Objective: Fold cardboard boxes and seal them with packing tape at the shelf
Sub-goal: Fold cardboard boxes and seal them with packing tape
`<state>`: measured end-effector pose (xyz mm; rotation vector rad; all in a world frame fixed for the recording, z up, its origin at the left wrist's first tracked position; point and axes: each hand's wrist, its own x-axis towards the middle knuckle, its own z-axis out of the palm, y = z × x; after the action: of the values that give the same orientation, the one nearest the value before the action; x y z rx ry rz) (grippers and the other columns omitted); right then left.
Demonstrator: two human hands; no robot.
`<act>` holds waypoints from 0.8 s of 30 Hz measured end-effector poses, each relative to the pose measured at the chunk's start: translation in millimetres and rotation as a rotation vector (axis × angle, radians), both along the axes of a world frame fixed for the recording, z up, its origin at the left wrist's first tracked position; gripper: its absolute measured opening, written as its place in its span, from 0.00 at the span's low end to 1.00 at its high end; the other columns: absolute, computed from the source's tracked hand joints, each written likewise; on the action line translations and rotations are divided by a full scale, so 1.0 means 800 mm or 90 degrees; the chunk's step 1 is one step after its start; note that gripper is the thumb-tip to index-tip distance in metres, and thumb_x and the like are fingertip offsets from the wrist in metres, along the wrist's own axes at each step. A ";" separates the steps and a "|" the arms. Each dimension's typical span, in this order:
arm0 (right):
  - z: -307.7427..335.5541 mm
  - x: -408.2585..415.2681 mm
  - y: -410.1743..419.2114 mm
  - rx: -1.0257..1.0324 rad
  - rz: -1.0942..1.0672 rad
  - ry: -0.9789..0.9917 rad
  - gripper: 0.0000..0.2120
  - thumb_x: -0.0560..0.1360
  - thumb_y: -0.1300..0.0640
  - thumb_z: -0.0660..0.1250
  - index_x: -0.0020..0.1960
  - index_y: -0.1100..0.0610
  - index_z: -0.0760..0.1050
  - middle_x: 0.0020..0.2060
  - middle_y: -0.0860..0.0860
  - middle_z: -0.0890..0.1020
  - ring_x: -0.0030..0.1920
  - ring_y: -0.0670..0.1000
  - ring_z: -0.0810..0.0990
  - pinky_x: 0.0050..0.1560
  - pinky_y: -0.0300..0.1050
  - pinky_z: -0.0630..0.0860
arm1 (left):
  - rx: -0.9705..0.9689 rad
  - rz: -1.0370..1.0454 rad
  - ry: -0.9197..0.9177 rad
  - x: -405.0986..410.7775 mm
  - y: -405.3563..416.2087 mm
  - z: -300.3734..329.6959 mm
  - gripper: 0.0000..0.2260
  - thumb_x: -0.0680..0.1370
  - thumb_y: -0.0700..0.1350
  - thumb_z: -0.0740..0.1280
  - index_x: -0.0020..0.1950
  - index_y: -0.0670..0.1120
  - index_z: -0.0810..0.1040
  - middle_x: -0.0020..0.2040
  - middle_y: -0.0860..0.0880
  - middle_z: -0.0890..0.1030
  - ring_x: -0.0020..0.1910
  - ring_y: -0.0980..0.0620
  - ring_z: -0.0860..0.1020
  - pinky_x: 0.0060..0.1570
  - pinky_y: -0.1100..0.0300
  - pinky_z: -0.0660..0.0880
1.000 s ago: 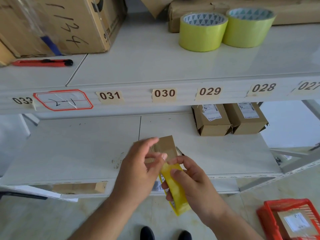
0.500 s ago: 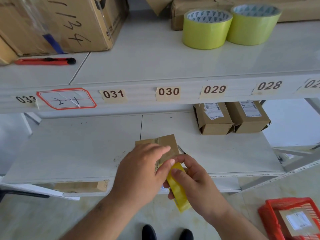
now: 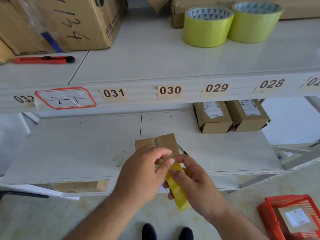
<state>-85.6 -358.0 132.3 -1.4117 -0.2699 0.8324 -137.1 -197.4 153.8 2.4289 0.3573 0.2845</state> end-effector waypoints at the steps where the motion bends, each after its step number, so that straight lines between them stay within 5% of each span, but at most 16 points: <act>1: -0.001 0.000 0.000 -0.002 0.002 0.000 0.07 0.81 0.55 0.65 0.53 0.46 0.80 0.43 0.60 0.85 0.39 0.53 0.84 0.40 0.45 0.81 | -0.009 0.002 -0.002 0.000 0.000 0.000 0.08 0.79 0.54 0.72 0.57 0.57 0.84 0.47 0.65 0.79 0.49 0.62 0.78 0.48 0.59 0.78; 5: -0.003 -0.001 -0.001 -0.012 0.013 -0.004 0.14 0.85 0.62 0.62 0.52 0.45 0.80 0.43 0.60 0.85 0.39 0.53 0.85 0.40 0.46 0.81 | -0.057 0.013 -0.004 0.001 -0.001 -0.002 0.03 0.79 0.49 0.73 0.49 0.58 0.84 0.45 0.62 0.80 0.47 0.59 0.79 0.43 0.62 0.77; 8: -0.007 -0.002 -0.001 -0.016 0.019 -0.010 0.10 0.85 0.61 0.63 0.56 0.47 0.78 0.44 0.60 0.85 0.39 0.52 0.85 0.40 0.45 0.81 | -0.131 0.023 0.014 0.001 0.002 -0.002 0.08 0.80 0.45 0.72 0.44 0.59 0.83 0.43 0.61 0.82 0.44 0.59 0.81 0.41 0.66 0.76; 12: -0.013 -0.002 0.000 0.000 0.013 0.000 0.18 0.78 0.53 0.64 0.67 0.47 0.69 0.44 0.59 0.86 0.40 0.57 0.84 0.43 0.50 0.80 | -0.150 -0.008 0.000 0.001 0.007 0.003 0.08 0.81 0.45 0.71 0.49 0.59 0.84 0.43 0.62 0.84 0.45 0.61 0.82 0.43 0.69 0.76; 16: -0.018 -0.004 0.003 0.067 -0.052 -0.001 0.24 0.74 0.55 0.65 0.70 0.52 0.68 0.40 0.62 0.83 0.37 0.60 0.82 0.38 0.53 0.79 | -0.154 -0.005 -0.099 0.000 0.006 -0.004 0.06 0.80 0.46 0.73 0.52 0.58 0.86 0.45 0.64 0.82 0.44 0.62 0.81 0.43 0.70 0.74; 21: -0.018 -0.008 0.009 0.124 -0.097 0.017 0.27 0.67 0.50 0.70 0.66 0.48 0.74 0.42 0.63 0.81 0.36 0.61 0.82 0.36 0.53 0.78 | -0.335 0.211 -0.095 0.012 0.014 -0.025 0.09 0.78 0.41 0.73 0.47 0.56 0.84 0.40 0.59 0.83 0.36 0.61 0.78 0.41 0.68 0.74; 24: -0.023 -0.009 0.014 0.143 -0.108 0.035 0.29 0.68 0.53 0.71 0.68 0.49 0.73 0.44 0.65 0.80 0.38 0.61 0.82 0.38 0.51 0.79 | -0.323 0.302 -0.112 -0.006 0.021 -0.034 0.06 0.81 0.49 0.69 0.45 0.53 0.80 0.37 0.56 0.82 0.35 0.57 0.79 0.40 0.56 0.75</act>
<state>-92.9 -347.0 114.0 -1.1822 -0.1925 0.6777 -142.1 -180.8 126.2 1.7866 0.8180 0.5356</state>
